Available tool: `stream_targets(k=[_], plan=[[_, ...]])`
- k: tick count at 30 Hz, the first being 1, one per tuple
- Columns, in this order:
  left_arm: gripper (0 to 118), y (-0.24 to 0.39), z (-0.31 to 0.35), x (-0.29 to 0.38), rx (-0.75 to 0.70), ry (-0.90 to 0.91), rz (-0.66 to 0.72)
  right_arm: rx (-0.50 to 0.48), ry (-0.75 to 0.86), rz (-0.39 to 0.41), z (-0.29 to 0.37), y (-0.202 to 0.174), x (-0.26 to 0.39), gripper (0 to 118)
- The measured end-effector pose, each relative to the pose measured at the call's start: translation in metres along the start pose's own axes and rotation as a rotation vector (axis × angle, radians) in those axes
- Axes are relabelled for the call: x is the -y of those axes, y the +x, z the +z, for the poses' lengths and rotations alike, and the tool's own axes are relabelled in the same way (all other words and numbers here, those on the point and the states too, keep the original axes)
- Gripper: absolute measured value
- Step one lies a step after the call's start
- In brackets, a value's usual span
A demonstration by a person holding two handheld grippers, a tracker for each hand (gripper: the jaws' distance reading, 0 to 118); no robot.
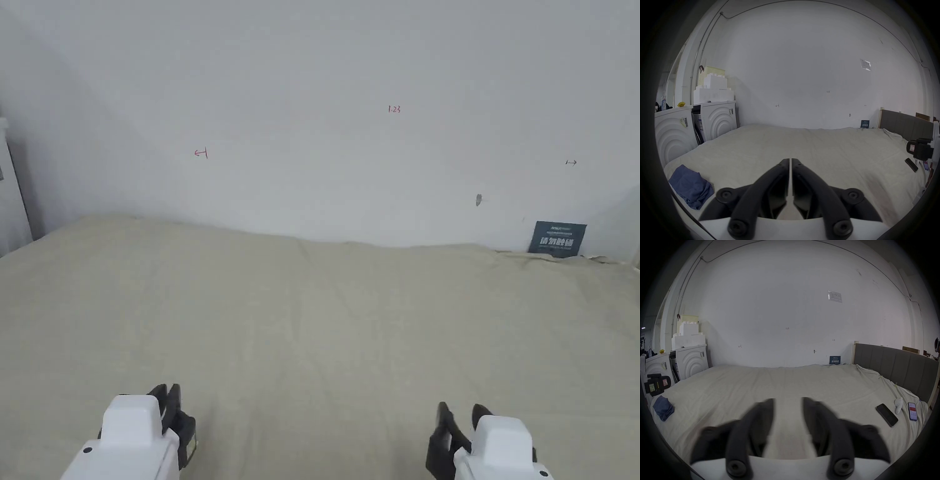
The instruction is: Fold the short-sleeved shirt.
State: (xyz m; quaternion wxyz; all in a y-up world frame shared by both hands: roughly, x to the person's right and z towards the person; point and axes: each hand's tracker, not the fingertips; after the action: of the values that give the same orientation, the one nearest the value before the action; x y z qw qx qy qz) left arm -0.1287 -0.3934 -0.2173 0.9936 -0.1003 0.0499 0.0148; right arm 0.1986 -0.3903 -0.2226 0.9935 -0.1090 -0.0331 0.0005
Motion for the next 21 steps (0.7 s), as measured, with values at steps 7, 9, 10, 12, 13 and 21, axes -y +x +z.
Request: stream_targets(k=[7,9,10,12,13,21], plan=[[100,-0.004,0.001,-0.002,-0.024,0.008,0.008,-0.02,0.019,0.03,0.0,-0.006,0.002,112],[103,-0.006,0.0,-0.002,-0.029,0.006,0.013,-0.023,0.032,0.033,0.001,-0.007,0.003,113],[107,-0.007,0.001,-0.002,-0.029,0.007,0.016,-0.028,0.045,0.026,0.002,-0.007,0.005,113],[113,-0.009,0.002,-0.002,-0.023,0.013,0.018,-0.025,0.049,0.0,0.002,-0.006,0.005,113],[113,-0.01,0.001,-0.002,-0.015,0.007,0.014,-0.019,0.034,-0.019,0.001,-0.005,0.006,113],[118,-0.02,-0.01,-0.003,0.08,-0.097,0.124,0.041,-0.141,-0.125,-0.016,0.002,0.005,113]])
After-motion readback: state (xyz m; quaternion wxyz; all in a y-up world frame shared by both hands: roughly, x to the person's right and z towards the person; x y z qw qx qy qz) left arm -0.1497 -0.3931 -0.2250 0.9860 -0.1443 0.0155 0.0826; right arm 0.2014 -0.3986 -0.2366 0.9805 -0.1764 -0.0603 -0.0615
